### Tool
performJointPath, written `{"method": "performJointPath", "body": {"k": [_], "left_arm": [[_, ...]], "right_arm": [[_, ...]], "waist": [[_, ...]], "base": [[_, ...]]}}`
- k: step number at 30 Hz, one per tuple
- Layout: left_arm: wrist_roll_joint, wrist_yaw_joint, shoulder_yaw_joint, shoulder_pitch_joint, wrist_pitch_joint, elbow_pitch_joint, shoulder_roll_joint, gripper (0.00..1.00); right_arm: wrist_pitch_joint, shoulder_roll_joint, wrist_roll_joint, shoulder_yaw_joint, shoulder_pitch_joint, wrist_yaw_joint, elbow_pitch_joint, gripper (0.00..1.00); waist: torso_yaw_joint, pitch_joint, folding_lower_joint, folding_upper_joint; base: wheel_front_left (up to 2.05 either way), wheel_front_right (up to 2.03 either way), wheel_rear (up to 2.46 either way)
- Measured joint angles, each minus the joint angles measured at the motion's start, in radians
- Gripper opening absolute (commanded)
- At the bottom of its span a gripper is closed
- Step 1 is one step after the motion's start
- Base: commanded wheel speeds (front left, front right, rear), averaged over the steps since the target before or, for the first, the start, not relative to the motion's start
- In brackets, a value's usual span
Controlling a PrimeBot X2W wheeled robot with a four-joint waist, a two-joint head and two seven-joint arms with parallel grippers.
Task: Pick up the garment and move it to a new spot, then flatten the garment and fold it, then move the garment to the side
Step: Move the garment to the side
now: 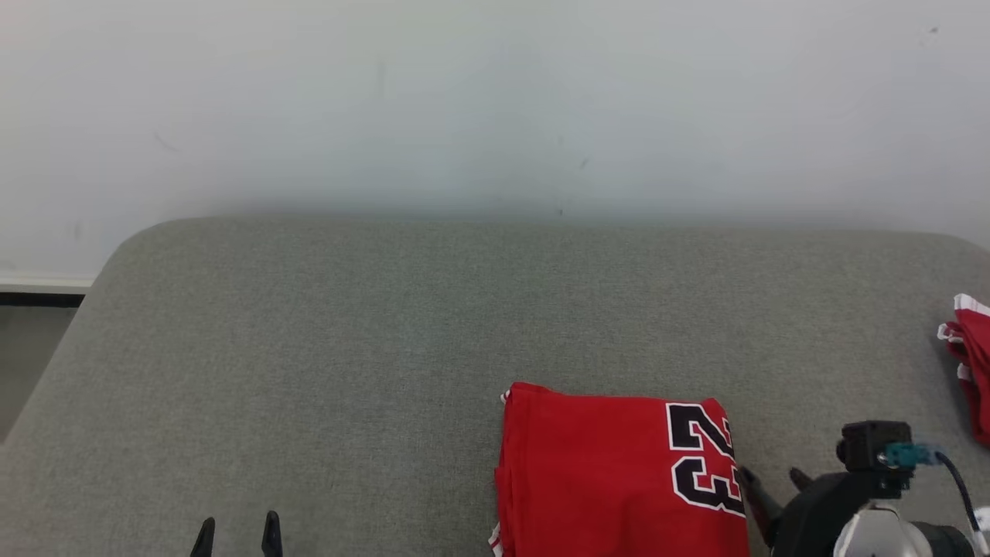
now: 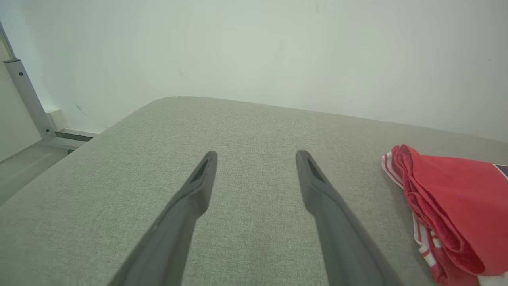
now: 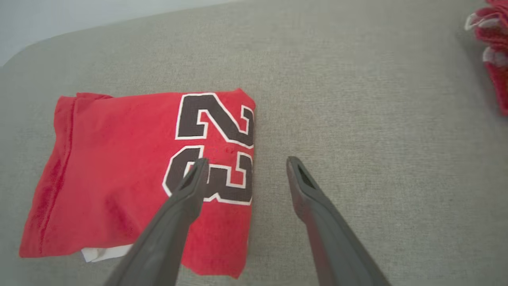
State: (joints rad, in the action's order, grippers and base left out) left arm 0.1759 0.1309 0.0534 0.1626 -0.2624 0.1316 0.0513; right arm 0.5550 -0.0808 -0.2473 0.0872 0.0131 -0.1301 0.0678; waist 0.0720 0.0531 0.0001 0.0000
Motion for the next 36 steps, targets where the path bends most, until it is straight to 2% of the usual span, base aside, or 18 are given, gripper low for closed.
{"method": "performJointPath", "body": {"k": [5, 8, 11, 19, 30, 31, 32, 33, 34, 35, 36], "left_arm": [[0.002, 0.000, -0.021, -0.009, 0.000, 0.002, 0.000, 1.00], [0.005, 0.000, -0.032, -0.010, 0.000, 0.003, 0.000, 1.00], [0.006, 0.000, -0.039, -0.018, 0.000, 0.000, 0.000, 1.00], [0.006, 0.000, -0.043, -0.041, 0.000, -0.010, 0.000, 1.00], [0.011, 0.000, -0.060, -0.073, 0.000, -0.012, 0.000, 1.00], [0.011, 0.000, -0.061, -0.076, 0.000, -0.011, 0.000, 1.00], [0.012, 0.000, -0.062, -0.079, 0.000, -0.011, 0.000, 1.00], [0.012, 0.000, -0.062, -0.080, 0.000, -0.012, 0.000, 1.00], [0.014, 0.000, -0.063, -0.081, 0.000, -0.011, 0.000, 1.00], [0.016, 0.000, -0.062, -0.081, 0.000, -0.011, 0.000, 1.00], [0.017, 0.000, -0.061, -0.081, 0.000, -0.011, 0.000, 1.00]], "right_arm": [[0.222, 0.005, -0.002, -0.002, 0.047, 0.000, -0.010, 1.00], [0.298, 0.009, 0.033, 0.034, 0.055, 0.000, -0.008, 1.00], [0.326, 0.015, 0.075, 0.075, 0.075, 0.000, -0.012, 1.00], [0.357, 0.028, 0.089, 0.142, 0.109, 0.000, 0.038, 1.00], [0.369, 0.027, 0.069, 0.123, 0.153, 0.000, 0.153, 1.00], [0.371, 0.026, 0.070, 0.121, 0.155, 0.000, 0.159, 0.78], [0.374, 0.025, 0.071, 0.120, 0.157, 0.000, 0.163, 0.78], [0.375, 0.023, 0.074, 0.118, 0.159, 0.000, 0.165, 0.54], [0.374, 0.023, 0.082, 0.115, 0.160, 0.000, 0.165, 0.23], [0.371, 0.024, 0.091, 0.111, 0.163, 0.000, 0.165, 0.00], [0.367, 0.025, 0.104, 0.106, 0.166, 0.000, 0.163, 0.00]], "waist": [[0.030, -0.015, 0.0000, 0.0000], [0.051, -0.023, 0.0000, 0.0000], [0.072, -0.034, 0.0000, 0.0000], [0.112, -0.080, 0.0000, 0.0000], [0.150, -0.146, 0.0000, 0.0000], [0.153, -0.150, 0.0000, 0.0000], [0.156, -0.153, 0.0000, 0.0000], [0.158, -0.155, 0.0000, -0.0001], [0.159, -0.157, -0.0002, 0.0000], [0.159, -0.157, -0.0001, 0.0000], [0.158, -0.157, -0.0002, 0.0000]], "base": [[0.00, 0.00, 0.00], [0.00, 0.00, 0.00], [0.00, 0.00, 0.00], [0.00, 0.00, 0.00], [0.00, 0.00, 0.00], [0.00, 0.00, 0.00], [0.00, 0.00, 0.00], [0.00, 0.00, 0.00], [0.00, 0.00, 0.00], [0.00, 0.00, 0.00], [0.00, 0.00, 0.00]]}}
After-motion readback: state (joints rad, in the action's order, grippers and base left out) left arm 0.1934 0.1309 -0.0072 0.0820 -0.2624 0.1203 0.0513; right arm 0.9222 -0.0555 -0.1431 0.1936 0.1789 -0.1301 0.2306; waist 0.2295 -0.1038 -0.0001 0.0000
